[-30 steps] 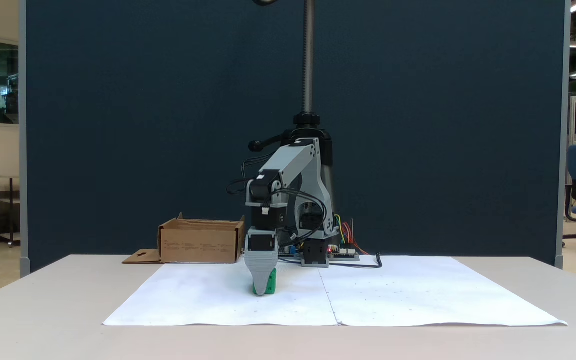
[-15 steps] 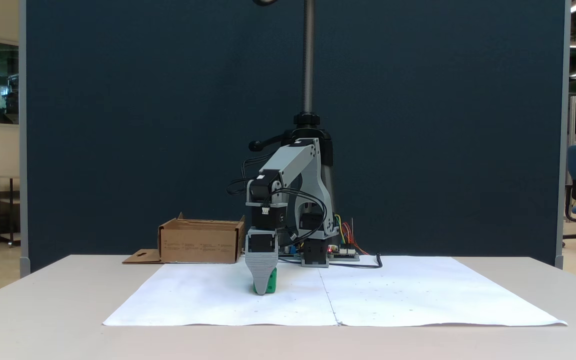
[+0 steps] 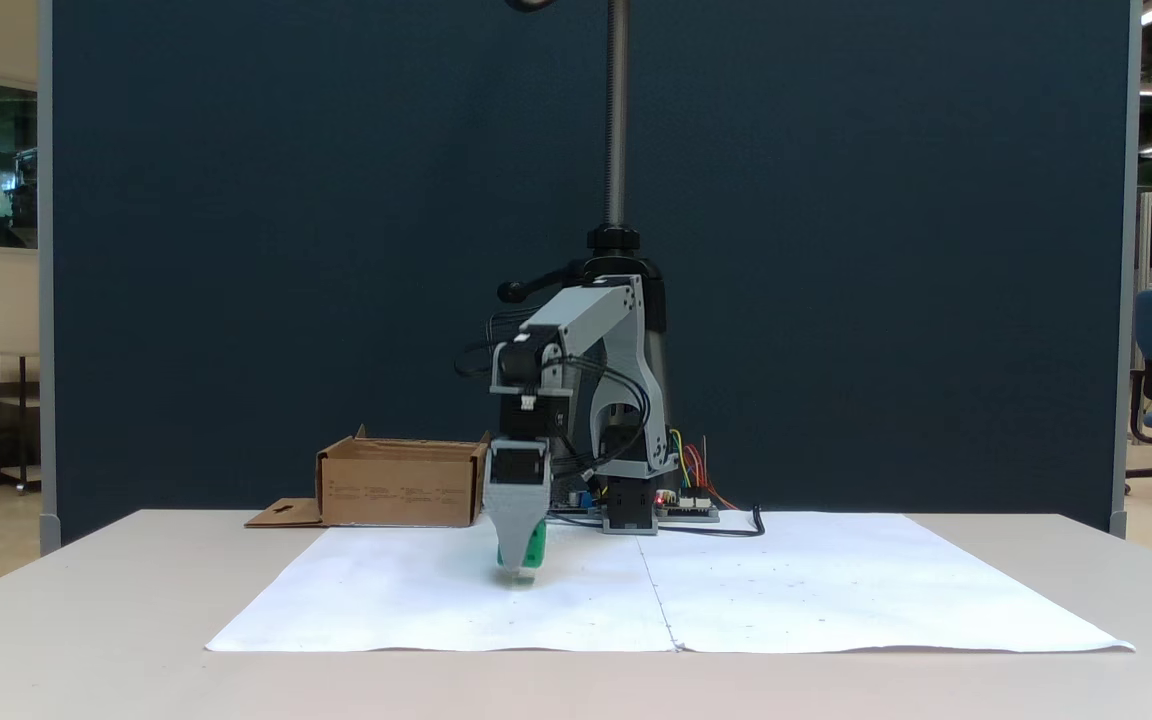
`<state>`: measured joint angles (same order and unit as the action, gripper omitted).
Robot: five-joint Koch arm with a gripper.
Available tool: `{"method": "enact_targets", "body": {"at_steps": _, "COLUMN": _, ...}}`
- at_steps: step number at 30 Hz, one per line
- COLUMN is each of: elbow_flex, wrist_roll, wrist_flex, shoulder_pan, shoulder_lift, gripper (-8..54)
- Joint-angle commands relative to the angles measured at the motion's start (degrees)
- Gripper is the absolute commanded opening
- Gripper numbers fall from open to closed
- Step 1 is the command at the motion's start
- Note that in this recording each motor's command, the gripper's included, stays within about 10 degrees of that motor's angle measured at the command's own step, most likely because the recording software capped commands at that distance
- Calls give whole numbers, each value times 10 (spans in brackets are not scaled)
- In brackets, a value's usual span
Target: Grasp a green dice and put it in the bin.
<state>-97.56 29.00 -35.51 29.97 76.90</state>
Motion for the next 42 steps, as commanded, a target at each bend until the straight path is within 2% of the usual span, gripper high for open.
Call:
{"method": "enact_targets", "body": {"at_steps": 1, "elbow_flex": 41, "wrist_roll": -42, "wrist_flex": 14, "shoulder_pan": 9, "shoulder_lift": 63, "gripper": 123}}
{"method": "enact_targets", "body": {"at_steps": 9, "elbow_flex": 104, "wrist_roll": -156, "wrist_flex": 15, "shoulder_pan": 66, "shoulder_lift": 142, "gripper": 123}}
{"method": "enact_targets", "body": {"at_steps": 17, "elbow_flex": 241, "wrist_roll": -200, "wrist_flex": 19, "shoulder_pan": 235, "shoulder_lift": 106, "gripper": 123}}
{"method": "enact_targets", "body": {"at_steps": 36, "elbow_flex": 273, "wrist_roll": -202, "wrist_flex": -56, "shoulder_pan": 606, "shoulder_lift": 110, "gripper": 123}}
{"method": "enact_targets", "body": {"at_steps": 42, "elbow_flex": 273, "wrist_roll": -194, "wrist_flex": -54, "shoulder_pan": 671, "shoulder_lift": 75, "gripper": 123}}
